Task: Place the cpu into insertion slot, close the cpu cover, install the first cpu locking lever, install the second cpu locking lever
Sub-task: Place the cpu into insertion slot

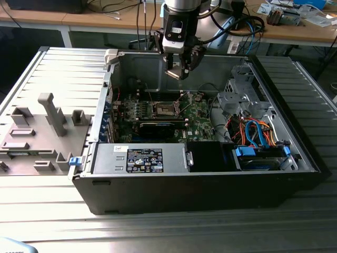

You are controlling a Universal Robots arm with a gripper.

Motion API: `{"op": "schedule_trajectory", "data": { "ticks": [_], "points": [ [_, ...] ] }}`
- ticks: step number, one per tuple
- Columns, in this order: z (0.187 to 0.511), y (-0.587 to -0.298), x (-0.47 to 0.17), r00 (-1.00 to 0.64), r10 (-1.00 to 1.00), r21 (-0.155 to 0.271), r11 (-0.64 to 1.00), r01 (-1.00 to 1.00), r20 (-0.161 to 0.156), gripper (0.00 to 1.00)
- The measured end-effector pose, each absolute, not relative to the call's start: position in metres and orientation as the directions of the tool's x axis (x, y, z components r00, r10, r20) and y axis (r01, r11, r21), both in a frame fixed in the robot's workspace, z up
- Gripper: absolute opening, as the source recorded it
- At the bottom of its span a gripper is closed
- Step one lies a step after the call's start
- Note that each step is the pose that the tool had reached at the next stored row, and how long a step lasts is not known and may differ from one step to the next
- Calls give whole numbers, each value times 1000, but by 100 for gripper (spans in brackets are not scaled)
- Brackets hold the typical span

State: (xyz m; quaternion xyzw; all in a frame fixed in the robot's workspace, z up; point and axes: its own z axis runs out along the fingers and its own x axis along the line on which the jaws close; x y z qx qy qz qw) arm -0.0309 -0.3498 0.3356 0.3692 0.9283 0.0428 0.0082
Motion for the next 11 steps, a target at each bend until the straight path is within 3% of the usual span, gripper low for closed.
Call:
{"op": "schedule_trajectory", "data": {
  "ticks": [11],
  "points": [
    [335,-350,-31,-716,698,86,712,697,16,55]
  ]
}}
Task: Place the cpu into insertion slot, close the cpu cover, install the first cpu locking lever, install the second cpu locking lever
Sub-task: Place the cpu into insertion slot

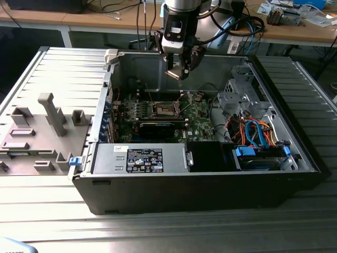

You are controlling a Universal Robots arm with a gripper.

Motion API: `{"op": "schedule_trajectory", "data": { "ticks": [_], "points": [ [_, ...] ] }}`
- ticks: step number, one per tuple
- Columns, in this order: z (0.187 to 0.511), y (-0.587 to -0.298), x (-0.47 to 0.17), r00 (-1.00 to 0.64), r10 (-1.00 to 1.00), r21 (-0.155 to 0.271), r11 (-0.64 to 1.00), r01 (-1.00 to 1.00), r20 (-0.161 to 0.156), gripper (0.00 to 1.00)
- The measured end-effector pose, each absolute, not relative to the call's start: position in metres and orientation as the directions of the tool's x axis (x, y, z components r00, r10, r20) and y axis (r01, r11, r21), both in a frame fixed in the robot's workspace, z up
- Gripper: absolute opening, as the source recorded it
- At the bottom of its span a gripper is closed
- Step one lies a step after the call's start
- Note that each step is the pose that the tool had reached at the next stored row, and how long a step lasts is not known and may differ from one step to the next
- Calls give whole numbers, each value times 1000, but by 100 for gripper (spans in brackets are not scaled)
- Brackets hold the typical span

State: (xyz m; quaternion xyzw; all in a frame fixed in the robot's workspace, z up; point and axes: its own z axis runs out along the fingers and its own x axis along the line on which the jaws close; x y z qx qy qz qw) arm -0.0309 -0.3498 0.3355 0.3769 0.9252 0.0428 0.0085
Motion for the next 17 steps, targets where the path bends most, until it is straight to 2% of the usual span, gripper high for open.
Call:
{"op": "schedule_trajectory", "data": {
  "ticks": [17],
  "points": [
    [335,-350,-31,-698,716,86,694,714,16,55]
  ]
}}
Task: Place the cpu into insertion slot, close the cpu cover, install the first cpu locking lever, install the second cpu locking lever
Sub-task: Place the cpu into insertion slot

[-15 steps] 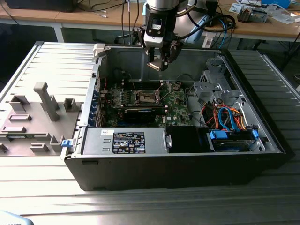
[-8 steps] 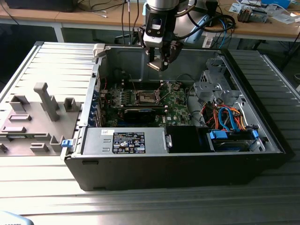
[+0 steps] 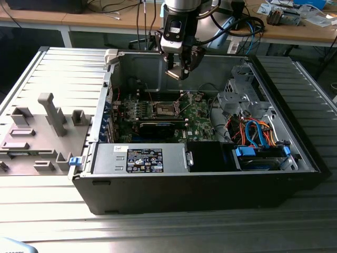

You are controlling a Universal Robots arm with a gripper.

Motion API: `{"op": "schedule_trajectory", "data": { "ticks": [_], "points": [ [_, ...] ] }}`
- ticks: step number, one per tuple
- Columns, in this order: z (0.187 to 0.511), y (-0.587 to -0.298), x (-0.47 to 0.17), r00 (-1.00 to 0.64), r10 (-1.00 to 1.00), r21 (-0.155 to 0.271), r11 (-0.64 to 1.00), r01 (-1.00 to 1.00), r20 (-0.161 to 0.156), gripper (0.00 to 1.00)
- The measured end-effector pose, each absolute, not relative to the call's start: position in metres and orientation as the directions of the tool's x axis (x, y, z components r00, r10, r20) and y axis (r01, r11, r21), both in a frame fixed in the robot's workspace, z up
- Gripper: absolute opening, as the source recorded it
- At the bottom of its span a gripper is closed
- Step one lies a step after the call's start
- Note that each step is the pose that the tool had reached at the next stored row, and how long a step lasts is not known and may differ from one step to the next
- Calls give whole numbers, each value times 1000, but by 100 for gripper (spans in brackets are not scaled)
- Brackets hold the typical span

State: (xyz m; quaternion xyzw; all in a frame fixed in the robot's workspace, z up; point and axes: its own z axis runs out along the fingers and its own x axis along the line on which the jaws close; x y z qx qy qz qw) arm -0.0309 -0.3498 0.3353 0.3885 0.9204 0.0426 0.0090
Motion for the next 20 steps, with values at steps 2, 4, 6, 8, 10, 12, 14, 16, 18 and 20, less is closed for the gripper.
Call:
{"op": "schedule_trajectory", "data": {
  "ticks": [2,4,6,8,10,12,14,16,18,20],
  "points": [
    [335,-350,-31,-697,717,86,693,716,16,55],
    [335,-350,-31,-694,720,86,691,718,16,55],
    [335,-350,-31,-691,722,85,688,721,16,55],
    [335,-350,-31,-690,724,86,686,722,16,55],
    [335,-350,-31,-688,725,86,685,724,16,55],
    [335,-350,-31,-687,727,85,683,725,16,55],
    [335,-350,-31,-686,728,85,682,726,16,55],
    [335,-350,-31,-684,729,85,681,727,16,55],
    [335,-350,-31,-683,730,86,679,729,16,55],
    [335,-350,-31,-682,731,86,678,730,16,55]
  ]
}}
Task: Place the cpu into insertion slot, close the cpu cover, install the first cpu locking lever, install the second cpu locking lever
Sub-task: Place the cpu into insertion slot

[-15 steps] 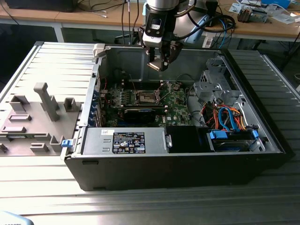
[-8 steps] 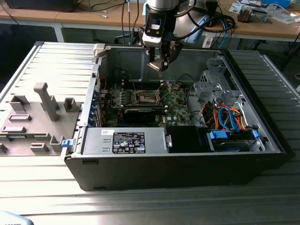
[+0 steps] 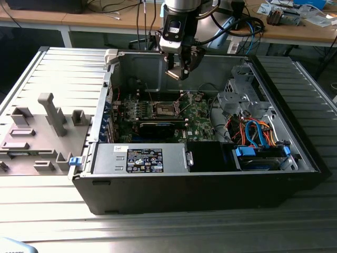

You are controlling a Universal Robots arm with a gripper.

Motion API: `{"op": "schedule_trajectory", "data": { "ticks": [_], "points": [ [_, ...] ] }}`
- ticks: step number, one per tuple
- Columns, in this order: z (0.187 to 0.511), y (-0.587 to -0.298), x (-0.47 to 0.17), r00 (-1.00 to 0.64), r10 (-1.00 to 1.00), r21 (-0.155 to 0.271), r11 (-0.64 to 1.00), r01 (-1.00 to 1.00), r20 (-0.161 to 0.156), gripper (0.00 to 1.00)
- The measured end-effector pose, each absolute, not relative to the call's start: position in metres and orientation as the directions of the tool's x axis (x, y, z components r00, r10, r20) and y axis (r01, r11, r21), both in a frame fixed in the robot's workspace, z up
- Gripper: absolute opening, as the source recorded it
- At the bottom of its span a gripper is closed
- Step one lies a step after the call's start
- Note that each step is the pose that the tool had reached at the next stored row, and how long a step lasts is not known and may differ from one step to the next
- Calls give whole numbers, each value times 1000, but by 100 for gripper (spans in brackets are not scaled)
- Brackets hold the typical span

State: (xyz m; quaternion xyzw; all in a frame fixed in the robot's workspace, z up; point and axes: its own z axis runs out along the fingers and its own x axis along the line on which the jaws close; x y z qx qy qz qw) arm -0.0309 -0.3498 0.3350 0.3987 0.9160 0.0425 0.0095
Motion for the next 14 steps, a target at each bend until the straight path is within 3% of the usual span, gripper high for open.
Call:
{"op": "schedule_trajectory", "data": {
  "ticks": [14],
  "points": [
    [335,-350,-31,-674,739,85,670,737,16,55]
  ]
}}
